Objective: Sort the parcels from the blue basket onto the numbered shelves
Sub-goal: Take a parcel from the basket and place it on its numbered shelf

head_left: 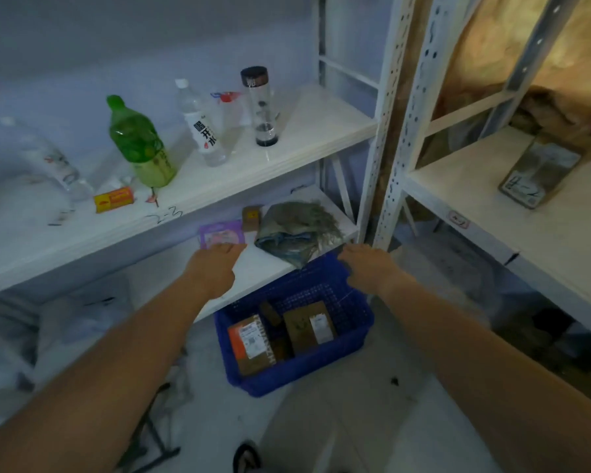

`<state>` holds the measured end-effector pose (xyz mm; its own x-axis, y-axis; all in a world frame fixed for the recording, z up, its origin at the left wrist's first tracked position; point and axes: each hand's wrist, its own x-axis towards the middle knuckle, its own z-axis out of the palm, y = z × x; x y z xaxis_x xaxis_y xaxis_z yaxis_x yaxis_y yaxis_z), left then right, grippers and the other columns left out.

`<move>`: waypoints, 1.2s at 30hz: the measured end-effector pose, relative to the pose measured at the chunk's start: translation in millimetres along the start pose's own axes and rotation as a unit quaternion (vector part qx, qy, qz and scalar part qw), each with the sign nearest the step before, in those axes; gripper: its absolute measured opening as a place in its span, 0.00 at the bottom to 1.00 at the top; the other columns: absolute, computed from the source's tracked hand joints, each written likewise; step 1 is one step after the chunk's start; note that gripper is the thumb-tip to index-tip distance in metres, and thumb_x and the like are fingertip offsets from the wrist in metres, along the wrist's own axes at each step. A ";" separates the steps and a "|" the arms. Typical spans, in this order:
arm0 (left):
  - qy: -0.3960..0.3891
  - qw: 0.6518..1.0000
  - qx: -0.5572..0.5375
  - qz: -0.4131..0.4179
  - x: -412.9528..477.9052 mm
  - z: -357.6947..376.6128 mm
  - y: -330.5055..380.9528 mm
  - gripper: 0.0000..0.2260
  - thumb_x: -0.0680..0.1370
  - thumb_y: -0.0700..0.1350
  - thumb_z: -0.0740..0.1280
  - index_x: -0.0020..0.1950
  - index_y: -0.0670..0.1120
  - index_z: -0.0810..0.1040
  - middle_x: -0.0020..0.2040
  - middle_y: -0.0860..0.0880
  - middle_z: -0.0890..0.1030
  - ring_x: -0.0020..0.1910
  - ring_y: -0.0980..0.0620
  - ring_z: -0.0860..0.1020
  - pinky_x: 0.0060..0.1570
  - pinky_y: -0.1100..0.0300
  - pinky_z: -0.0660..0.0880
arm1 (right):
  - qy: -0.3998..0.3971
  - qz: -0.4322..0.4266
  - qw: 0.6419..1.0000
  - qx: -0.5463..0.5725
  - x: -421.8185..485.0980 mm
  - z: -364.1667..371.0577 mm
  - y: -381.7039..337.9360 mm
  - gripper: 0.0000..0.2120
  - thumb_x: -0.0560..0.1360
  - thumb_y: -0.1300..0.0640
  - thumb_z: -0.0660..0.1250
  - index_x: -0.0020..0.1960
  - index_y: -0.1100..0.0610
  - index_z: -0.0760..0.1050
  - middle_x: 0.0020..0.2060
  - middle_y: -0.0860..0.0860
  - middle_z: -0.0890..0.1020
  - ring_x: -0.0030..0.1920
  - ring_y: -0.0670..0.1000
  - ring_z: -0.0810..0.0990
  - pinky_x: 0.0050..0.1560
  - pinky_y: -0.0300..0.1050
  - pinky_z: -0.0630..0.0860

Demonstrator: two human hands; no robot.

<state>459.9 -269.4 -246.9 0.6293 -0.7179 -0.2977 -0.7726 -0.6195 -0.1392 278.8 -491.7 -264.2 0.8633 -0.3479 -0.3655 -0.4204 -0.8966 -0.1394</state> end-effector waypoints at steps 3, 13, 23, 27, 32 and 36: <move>-0.057 0.998 0.001 -0.012 -11.2 44.0 -39.5 0.28 0.80 0.43 0.57 0.78 0.50 0.50 0.76 0.48 0.59 0.73 0.48 0.62 0.66 0.52 0.64 | -0.050 -0.013 0.998 0.020 27.5 26.6 -36.4 0.21 0.78 0.58 0.59 0.71 0.54 0.65 0.70 0.53 0.67 0.68 0.57 0.68 0.67 0.55 0.67; -0.267 0.960 -0.078 -0.041 -1.5 253.8 -129.2 0.21 0.80 0.45 0.54 0.74 0.50 0.61 0.71 0.48 0.68 0.69 0.47 0.68 0.67 0.53 0.67 | -0.232 0.040 0.966 0.106 102.4 183.0 -122.0 0.24 0.80 0.57 0.58 0.75 0.53 0.59 0.73 0.53 0.64 0.71 0.55 0.65 0.70 0.49 0.65; -0.276 0.910 -0.289 -0.114 85.5 438.7 -88.9 0.25 0.81 0.43 0.56 0.77 0.47 0.53 0.74 0.47 0.64 0.71 0.49 0.66 0.67 0.56 0.65 | -0.290 0.071 0.947 0.116 192.3 362.3 -124.6 0.25 0.79 0.56 0.58 0.75 0.51 0.58 0.73 0.51 0.64 0.71 0.52 0.65 0.71 0.47 0.64; -0.200 0.840 -0.467 -0.192 127.6 497.7 -59.1 0.29 0.78 0.36 0.59 0.77 0.48 0.53 0.72 0.45 0.68 0.66 0.43 0.72 0.58 0.53 0.72 | -0.244 0.093 0.948 0.181 259.7 424.8 -134.9 0.26 0.80 0.58 0.58 0.76 0.50 0.55 0.75 0.48 0.61 0.73 0.50 0.63 0.70 0.46 0.64; -0.183 0.766 -0.540 -0.298 167.9 589.8 -37.2 0.37 0.76 0.35 0.61 0.78 0.46 0.42 0.74 0.45 0.63 0.70 0.43 0.67 0.62 0.50 0.71 | -0.246 0.130 0.929 0.243 321.8 502.8 -148.1 0.33 0.78 0.59 0.63 0.77 0.52 0.50 0.74 0.51 0.62 0.69 0.55 0.68 0.63 0.49 0.72; -0.207 0.705 -0.597 -0.323 184.5 624.5 -25.0 0.40 0.76 0.38 0.63 0.77 0.49 0.38 0.65 0.50 0.71 0.62 0.47 0.73 0.54 0.55 0.72 | -0.284 0.207 0.856 0.380 341.6 554.4 -153.2 0.45 0.74 0.67 0.66 0.78 0.51 0.39 0.73 0.53 0.64 0.60 0.57 0.77 0.54 0.53 0.76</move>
<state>542.5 -188.0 -888.2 0.5481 -0.1632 -0.8204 0.4406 -0.7773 0.4490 483.3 -321.3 -878.0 0.4118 -0.2096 -0.8868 -0.9040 -0.2168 -0.3685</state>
